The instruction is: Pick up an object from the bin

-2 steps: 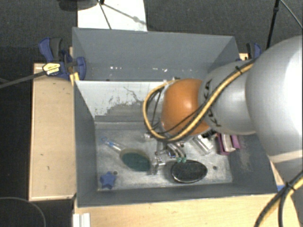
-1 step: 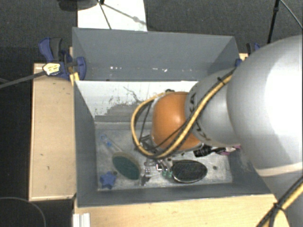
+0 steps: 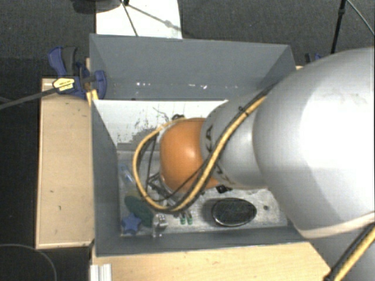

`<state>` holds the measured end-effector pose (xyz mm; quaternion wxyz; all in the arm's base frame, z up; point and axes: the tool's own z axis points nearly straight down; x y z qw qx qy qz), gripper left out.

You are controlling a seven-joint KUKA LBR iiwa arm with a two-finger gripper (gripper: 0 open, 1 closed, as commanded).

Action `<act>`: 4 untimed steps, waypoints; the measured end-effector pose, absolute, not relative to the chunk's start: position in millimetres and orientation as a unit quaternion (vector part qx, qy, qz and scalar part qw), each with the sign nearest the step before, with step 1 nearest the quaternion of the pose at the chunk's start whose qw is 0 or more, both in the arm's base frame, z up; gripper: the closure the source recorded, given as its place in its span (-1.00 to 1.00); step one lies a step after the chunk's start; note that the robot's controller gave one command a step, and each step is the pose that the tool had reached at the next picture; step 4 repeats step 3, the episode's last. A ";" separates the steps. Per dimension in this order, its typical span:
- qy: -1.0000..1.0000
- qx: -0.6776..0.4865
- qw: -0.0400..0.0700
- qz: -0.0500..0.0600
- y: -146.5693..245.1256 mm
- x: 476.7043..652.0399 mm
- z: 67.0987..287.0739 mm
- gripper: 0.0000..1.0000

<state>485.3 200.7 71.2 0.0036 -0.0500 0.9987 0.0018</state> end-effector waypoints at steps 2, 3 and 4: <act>1.000 -0.031 0.003 -0.002 221.8 486.8 72.1 1.00; 0.975 -0.223 0.004 0.000 166.4 497.1 217.0 1.00; 0.975 -0.223 0.004 0.000 166.4 497.1 217.0 1.00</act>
Offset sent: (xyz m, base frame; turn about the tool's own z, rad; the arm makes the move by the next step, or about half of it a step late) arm -0.0019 0.0258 -0.0012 0.0292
